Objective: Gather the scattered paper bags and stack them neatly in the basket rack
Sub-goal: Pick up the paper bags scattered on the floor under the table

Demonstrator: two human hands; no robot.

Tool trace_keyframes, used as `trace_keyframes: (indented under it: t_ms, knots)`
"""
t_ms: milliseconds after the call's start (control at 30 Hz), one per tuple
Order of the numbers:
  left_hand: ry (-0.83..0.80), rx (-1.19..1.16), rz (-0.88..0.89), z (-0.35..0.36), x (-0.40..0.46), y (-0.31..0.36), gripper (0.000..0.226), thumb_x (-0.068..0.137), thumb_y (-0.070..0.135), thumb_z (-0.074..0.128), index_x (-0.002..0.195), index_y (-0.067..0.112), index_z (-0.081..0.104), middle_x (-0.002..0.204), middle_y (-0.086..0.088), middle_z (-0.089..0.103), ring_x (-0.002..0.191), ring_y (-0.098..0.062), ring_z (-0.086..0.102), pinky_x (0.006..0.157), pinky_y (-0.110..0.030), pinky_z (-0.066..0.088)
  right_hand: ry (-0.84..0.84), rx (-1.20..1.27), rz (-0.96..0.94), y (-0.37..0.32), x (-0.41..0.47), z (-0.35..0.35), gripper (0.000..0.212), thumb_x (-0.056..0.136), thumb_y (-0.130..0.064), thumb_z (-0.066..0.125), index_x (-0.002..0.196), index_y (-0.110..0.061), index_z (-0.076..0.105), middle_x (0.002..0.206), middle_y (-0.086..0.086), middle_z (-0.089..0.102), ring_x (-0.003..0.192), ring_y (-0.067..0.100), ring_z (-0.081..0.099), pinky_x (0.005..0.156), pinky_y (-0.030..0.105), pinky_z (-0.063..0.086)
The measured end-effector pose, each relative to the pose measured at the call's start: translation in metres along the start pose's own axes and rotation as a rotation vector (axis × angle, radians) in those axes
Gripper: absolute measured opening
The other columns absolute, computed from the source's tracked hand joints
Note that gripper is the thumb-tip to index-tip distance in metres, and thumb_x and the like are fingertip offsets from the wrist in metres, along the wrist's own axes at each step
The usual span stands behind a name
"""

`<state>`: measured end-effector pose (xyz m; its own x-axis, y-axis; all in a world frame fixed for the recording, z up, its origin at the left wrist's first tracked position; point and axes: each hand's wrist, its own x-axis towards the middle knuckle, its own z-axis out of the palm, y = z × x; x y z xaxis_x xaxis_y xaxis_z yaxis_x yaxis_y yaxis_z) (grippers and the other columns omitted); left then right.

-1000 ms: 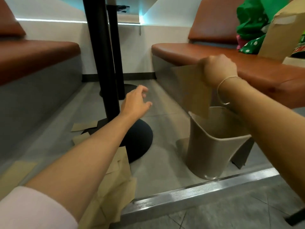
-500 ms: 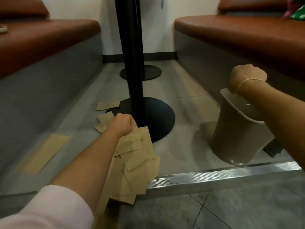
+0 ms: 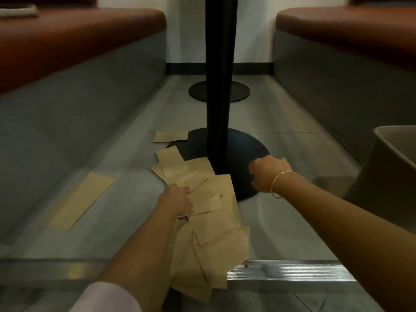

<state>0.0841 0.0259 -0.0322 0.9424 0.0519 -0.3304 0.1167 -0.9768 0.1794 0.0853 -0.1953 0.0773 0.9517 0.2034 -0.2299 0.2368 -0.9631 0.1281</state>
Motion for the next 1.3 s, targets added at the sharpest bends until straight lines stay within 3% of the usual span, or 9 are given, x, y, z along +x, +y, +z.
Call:
trace_keyframes:
  t_ms: [200, 367, 533, 700, 767, 867, 1033, 1167, 1300]
  knots:
    - [-0.088, 0.089, 0.092, 0.027, 0.031, -0.002, 0.063, 0.087, 0.05, 0.052, 0.143, 0.029, 0.031, 0.136, -0.016, 0.03, 0.126, -0.036, 0.033, 0.104, -0.037, 0.036, -0.095, -0.017, -0.069, -0.017, 0.019, 0.031, 0.028, 0.093, -0.026, 0.05, 0.119, -0.015, 0.054, 0.107, 0.007, 0.058, 0.107, 0.023, 0.055, 0.096, 0.036, 0.041]
    - [-0.11, 0.155, 0.104, 0.041, 0.045, -0.004, 0.061, 0.093, 0.039, 0.042, 0.148, 0.026, 0.019, 0.147, -0.02, 0.018, 0.131, -0.039, 0.031, 0.107, -0.038, 0.032, -0.139, 0.015, -0.073, -0.019, 0.034, 0.049, 0.032, 0.094, -0.022, 0.048, 0.126, -0.016, 0.052, 0.116, 0.008, 0.058, 0.108, 0.023, 0.055, 0.094, 0.034, 0.043]
    - [-0.02, 0.404, 0.114, 0.047, 0.052, 0.0, 0.056, 0.097, 0.027, 0.028, 0.148, 0.011, 0.013, 0.137, -0.024, 0.036, 0.121, -0.036, 0.042, 0.101, -0.041, 0.033, -0.147, 0.023, -0.095, -0.026, 0.048, 0.07, 0.031, 0.092, -0.021, 0.05, 0.122, -0.015, 0.054, 0.109, 0.006, 0.06, 0.095, 0.02, 0.056, 0.088, 0.03, 0.043]
    - [0.009, 0.46, 0.127, 0.043, 0.052, 0.003, 0.075, 0.092, 0.061, 0.025, 0.15, 0.019, 0.004, 0.144, -0.022, 0.034, 0.129, -0.038, 0.036, 0.108, -0.049, 0.026, -0.148, 0.03, -0.132, -0.033, 0.054, 0.082, 0.03, 0.092, -0.022, 0.051, 0.122, -0.015, 0.055, 0.109, 0.006, 0.06, 0.098, 0.021, 0.059, 0.081, 0.028, 0.043]
    - [0.023, 0.431, 0.107, 0.043, 0.053, 0.005, 0.078, 0.092, 0.061, 0.027, 0.151, 0.016, 0.001, 0.146, -0.02, 0.032, 0.13, -0.038, 0.035, 0.11, -0.049, 0.025, -0.135, 0.032, -0.136, -0.035, 0.054, 0.082, 0.031, 0.093, -0.022, 0.051, 0.123, -0.014, 0.055, 0.11, 0.007, 0.06, 0.098, 0.021, 0.059, 0.08, 0.028, 0.044]
    - [0.059, 0.334, 0.1, 0.04, 0.055, 0.006, 0.078, 0.093, 0.058, 0.027, 0.149, 0.006, 0.01, 0.144, -0.019, 0.035, 0.129, -0.037, 0.036, 0.109, -0.046, 0.027, -0.117, 0.062, -0.134, -0.042, 0.058, 0.085, 0.032, 0.092, -0.021, 0.051, 0.123, -0.014, 0.054, 0.111, 0.007, 0.059, 0.098, 0.021, 0.06, 0.08, 0.028, 0.049]
    - [0.087, 0.255, 0.103, 0.033, 0.066, -0.008, 0.057, 0.098, 0.049, 0.028, 0.128, 0.006, 0.049, 0.129, -0.015, 0.049, 0.12, -0.03, 0.043, 0.101, -0.04, 0.035, -0.029, 0.148, -0.183, -0.069, 0.072, 0.096, 0.034, 0.093, -0.02, 0.048, 0.127, -0.015, 0.05, 0.119, 0.009, 0.051, 0.11, 0.024, 0.049, 0.085, 0.033, 0.045]
    - [0.128, 0.396, 0.095, 0.03, 0.076, -0.007, 0.037, 0.098, 0.031, 0.037, 0.121, 0.009, 0.057, 0.123, -0.012, 0.055, 0.119, -0.028, 0.043, 0.105, -0.037, 0.028, 0.058, 0.135, -0.253, -0.095, 0.086, 0.115, 0.036, 0.091, -0.02, 0.05, 0.127, -0.014, 0.047, 0.122, 0.009, 0.048, 0.114, 0.025, 0.043, 0.09, 0.034, 0.042]
    - [0.115, 0.234, 0.079, 0.028, 0.083, -0.007, 0.033, 0.093, 0.026, 0.045, 0.119, 0.006, 0.053, 0.121, -0.016, 0.052, 0.112, -0.03, 0.051, 0.097, -0.036, 0.038, 0.085, 0.085, -0.327, -0.112, 0.102, 0.132, 0.043, 0.087, -0.021, 0.056, 0.128, -0.016, 0.043, 0.125, 0.008, 0.048, 0.113, 0.025, 0.045, 0.091, 0.034, 0.043]
